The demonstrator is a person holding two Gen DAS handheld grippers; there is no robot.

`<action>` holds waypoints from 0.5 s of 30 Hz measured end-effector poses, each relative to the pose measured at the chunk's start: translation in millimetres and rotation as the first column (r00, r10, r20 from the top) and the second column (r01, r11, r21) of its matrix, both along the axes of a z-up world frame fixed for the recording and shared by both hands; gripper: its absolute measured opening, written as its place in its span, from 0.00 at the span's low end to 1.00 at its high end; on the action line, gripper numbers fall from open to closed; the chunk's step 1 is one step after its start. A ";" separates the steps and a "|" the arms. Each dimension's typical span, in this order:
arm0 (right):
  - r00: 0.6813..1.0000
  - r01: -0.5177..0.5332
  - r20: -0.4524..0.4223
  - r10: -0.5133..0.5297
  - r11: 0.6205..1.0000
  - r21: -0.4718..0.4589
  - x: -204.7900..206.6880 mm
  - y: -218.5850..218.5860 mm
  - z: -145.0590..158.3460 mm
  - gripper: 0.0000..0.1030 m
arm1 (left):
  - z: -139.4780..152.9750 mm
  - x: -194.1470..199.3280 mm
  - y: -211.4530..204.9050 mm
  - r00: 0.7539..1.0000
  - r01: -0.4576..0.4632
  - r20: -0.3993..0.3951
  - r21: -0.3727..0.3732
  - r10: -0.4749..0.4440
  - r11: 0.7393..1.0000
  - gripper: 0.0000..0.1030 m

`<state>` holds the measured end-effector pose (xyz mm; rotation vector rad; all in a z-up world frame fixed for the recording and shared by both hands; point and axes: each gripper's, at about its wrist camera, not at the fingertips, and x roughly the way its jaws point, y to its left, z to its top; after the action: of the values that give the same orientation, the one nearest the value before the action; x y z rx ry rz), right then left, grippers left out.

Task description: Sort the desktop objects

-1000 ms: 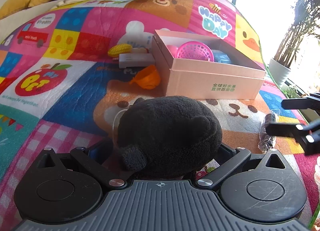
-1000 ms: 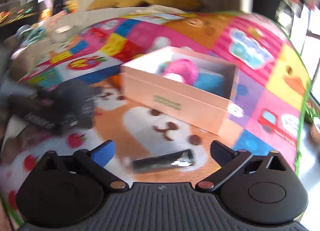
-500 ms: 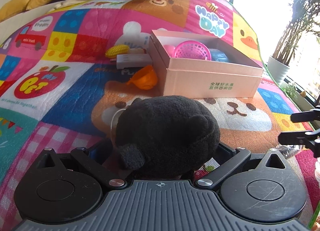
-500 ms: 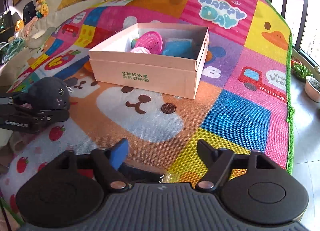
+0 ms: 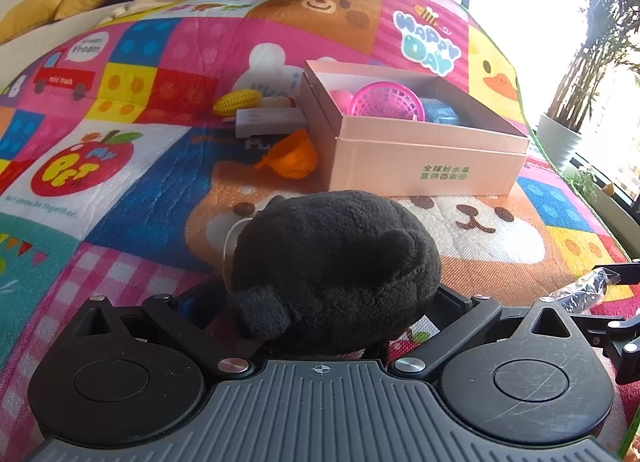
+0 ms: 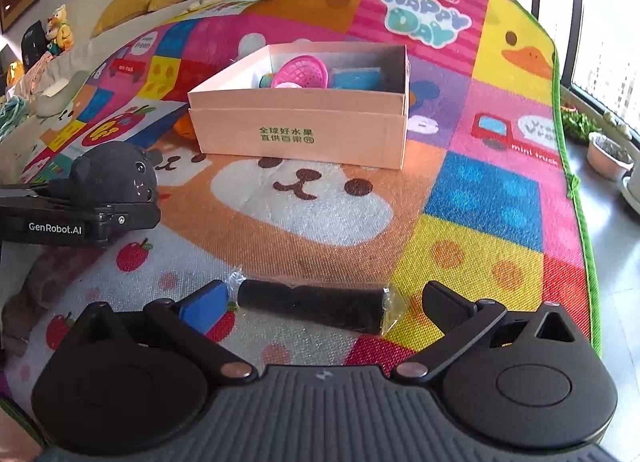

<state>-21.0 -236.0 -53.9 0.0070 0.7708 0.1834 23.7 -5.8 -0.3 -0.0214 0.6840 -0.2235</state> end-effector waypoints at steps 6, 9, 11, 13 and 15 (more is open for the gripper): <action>0.999 0.019 0.038 -0.018 1.000 -0.012 -5.5 3.7 1.2 0.85 | 1.5 -1.7 -1.4 1.000 -0.005 0.008 0.012 0.005 1.000 1.00; 0.998 0.001 0.063 0.001 0.999 -0.036 -8.2 7.8 5.8 0.82 | 7.1 -10.5 -5.0 0.998 -0.012 0.068 0.031 0.009 0.999 1.00; 0.998 -0.007 0.065 0.009 0.999 -0.036 -8.8 9.0 6.5 0.82 | 11.0 -14.6 -7.9 0.996 -0.002 0.086 0.030 -0.001 1.000 1.00; 0.998 -0.007 0.069 0.009 0.999 -0.037 -9.4 9.5 6.6 0.82 | 13.3 -15.4 -12.0 0.996 -0.001 0.085 0.042 -0.003 0.999 1.00; 0.997 -0.007 0.074 0.010 0.999 -0.036 -10.2 9.8 7.1 0.82 | 13.6 -15.0 -14.7 0.997 -0.009 0.082 0.063 0.003 0.998 1.00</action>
<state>-31.2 -226.3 -46.8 -0.0366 0.7002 0.1769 8.7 -20.5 13.3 0.0456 0.6088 -0.1959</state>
